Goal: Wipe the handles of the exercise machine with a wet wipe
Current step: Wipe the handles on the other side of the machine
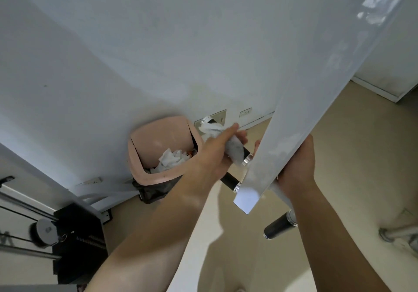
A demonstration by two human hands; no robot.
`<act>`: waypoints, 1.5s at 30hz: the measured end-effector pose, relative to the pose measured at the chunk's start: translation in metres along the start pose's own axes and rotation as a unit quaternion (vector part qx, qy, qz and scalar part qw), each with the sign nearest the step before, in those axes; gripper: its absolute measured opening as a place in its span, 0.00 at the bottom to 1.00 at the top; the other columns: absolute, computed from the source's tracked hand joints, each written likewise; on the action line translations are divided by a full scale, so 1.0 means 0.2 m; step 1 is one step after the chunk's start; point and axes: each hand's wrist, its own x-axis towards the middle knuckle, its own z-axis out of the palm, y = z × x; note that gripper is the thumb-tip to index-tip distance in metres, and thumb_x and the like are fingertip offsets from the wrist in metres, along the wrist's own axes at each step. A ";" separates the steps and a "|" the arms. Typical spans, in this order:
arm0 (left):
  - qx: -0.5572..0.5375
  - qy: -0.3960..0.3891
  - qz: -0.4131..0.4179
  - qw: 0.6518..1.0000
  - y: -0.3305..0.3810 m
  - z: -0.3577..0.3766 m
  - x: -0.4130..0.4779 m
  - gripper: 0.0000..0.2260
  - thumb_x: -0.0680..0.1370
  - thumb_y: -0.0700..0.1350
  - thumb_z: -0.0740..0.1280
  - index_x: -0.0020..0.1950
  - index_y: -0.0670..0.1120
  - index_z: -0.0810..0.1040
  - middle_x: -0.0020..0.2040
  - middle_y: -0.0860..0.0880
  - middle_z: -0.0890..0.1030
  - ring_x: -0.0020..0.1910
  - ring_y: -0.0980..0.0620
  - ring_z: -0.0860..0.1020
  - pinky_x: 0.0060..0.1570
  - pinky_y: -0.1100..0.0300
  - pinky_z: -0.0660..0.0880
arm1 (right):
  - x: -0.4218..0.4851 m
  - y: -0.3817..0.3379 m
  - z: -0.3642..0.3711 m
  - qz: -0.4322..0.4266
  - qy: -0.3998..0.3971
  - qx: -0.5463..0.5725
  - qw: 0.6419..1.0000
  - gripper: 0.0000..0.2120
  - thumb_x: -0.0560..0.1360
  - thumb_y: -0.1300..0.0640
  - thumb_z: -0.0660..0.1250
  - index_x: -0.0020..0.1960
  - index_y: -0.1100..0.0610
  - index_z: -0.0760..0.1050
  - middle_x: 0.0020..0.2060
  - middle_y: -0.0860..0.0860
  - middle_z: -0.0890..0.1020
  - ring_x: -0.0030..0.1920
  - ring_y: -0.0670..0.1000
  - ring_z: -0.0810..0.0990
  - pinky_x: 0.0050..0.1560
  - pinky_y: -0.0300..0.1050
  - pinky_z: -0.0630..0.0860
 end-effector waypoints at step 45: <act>0.193 0.132 0.142 0.962 -0.17 0.00 -0.05 0.13 0.71 0.45 0.77 0.47 0.38 0.80 0.39 0.47 0.83 0.36 0.52 0.82 0.39 0.60 0.79 | 0.03 0.03 0.03 -0.006 0.000 -0.005 1.000 0.14 0.69 0.44 0.62 0.36 0.55 0.69 0.35 0.54 0.72 0.41 0.58 0.69 0.43 0.53 0.68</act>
